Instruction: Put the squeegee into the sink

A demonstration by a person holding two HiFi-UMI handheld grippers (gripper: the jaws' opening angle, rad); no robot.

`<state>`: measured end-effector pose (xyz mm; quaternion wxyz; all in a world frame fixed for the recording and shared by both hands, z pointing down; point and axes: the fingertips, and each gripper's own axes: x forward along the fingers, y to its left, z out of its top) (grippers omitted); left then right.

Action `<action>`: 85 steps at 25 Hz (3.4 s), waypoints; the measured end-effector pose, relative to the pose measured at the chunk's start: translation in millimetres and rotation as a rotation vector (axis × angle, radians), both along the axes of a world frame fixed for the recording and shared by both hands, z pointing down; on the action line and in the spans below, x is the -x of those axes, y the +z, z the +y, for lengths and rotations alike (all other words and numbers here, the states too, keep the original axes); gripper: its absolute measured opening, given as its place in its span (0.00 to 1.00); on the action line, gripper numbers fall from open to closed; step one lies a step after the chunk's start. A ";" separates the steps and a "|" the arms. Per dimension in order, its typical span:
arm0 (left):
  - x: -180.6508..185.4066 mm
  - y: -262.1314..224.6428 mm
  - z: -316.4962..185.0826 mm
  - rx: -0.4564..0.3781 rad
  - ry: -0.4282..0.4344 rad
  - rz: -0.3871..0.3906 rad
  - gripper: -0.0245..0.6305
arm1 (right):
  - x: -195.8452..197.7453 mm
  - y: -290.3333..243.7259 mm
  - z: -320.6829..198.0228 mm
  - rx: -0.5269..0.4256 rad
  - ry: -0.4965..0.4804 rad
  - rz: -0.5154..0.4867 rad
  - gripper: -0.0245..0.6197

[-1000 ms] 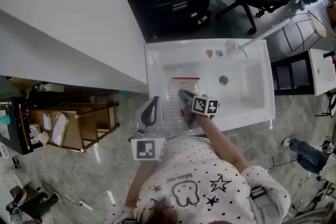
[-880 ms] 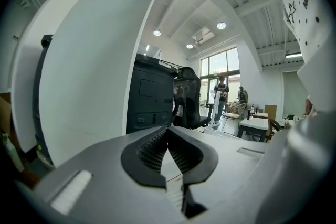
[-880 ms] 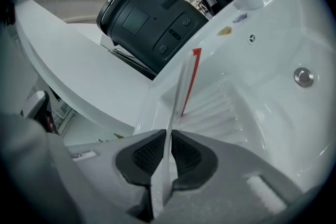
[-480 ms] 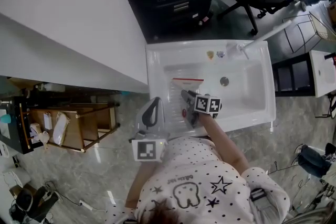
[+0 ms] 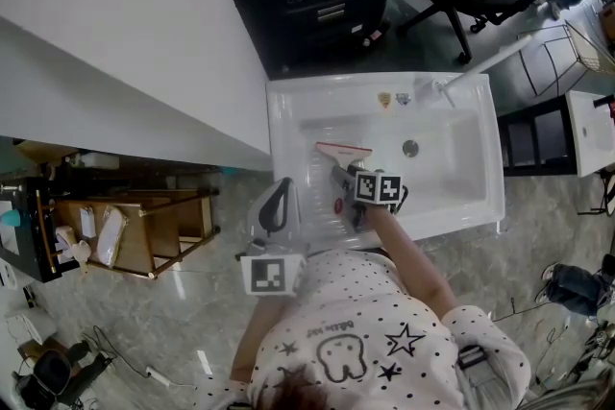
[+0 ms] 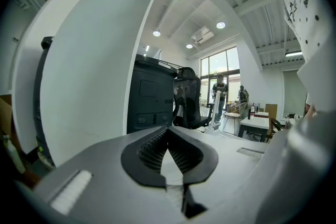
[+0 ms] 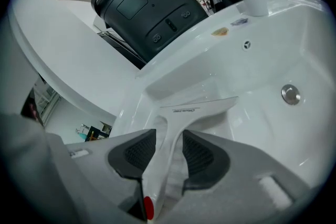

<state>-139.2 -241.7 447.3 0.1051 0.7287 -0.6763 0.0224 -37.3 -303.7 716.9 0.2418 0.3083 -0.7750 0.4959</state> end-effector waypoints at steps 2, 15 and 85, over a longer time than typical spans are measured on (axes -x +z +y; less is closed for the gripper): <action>0.6 0.2 1.1 -0.002 -0.001 -0.002 0.03 | -0.9 -0.1 0.2 -0.012 -0.010 0.015 0.28; -2.1 -0.4 -2.6 -0.009 -0.004 0.025 0.03 | -11.8 -15.3 -12.2 -0.132 -0.006 0.049 0.33; -30.6 -32.1 76.8 -0.145 0.272 0.021 0.04 | -28.2 -260.1 81.5 -1.024 0.101 0.056 0.03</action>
